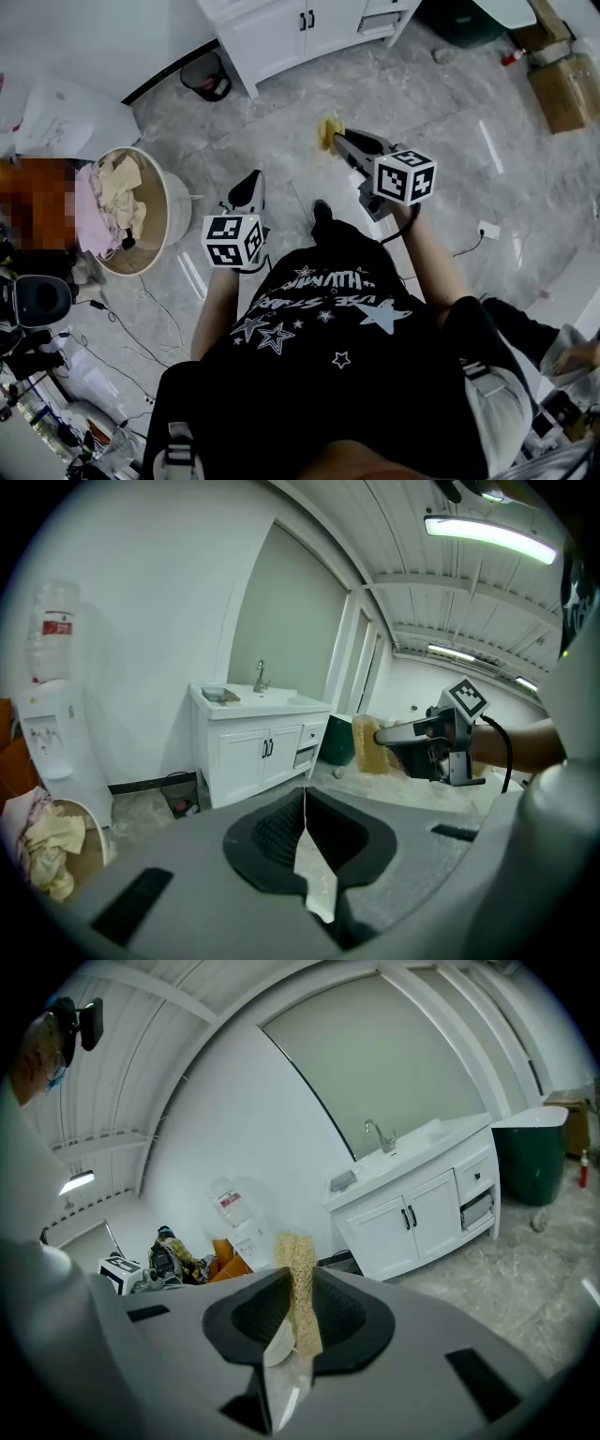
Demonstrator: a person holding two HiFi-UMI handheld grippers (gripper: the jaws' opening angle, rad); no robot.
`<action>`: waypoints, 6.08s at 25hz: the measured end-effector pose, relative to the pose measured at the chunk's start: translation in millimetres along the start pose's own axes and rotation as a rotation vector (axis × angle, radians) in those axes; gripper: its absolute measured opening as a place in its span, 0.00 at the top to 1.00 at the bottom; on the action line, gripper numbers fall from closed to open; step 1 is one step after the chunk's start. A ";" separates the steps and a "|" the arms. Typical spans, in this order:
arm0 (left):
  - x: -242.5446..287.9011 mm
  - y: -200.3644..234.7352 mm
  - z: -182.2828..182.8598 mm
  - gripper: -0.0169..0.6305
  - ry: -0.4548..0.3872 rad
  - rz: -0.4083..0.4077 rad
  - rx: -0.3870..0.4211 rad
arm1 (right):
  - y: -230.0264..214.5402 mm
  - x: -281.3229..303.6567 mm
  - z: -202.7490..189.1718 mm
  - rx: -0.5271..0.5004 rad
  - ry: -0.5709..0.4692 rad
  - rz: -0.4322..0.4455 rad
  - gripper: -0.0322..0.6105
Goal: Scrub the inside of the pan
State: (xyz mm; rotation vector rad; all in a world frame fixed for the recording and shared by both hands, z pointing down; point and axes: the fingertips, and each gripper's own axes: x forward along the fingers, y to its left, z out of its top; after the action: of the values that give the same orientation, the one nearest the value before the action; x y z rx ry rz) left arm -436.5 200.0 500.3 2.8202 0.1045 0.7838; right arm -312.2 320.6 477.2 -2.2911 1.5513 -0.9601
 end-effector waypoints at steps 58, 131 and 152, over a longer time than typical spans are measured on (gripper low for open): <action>401.6 289.3 317.4 0.75 0.026 -0.187 -0.351 | -238.4 358.5 364.3 0.044 -0.021 -0.036 0.83; 494.0 339.1 316.9 0.78 0.090 0.307 -0.799 | -222.1 755.6 394.1 -1.166 0.827 0.451 0.83; 494.5 333.8 316.4 0.78 0.079 0.298 -0.823 | -240.8 789.1 424.4 -1.197 0.670 0.290 0.83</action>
State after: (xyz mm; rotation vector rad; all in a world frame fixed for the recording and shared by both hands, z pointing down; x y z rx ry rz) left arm 154.1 -122.2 558.2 2.0366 -0.5166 0.7632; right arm 314.8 -354.4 586.9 -2.2411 3.3382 -0.8577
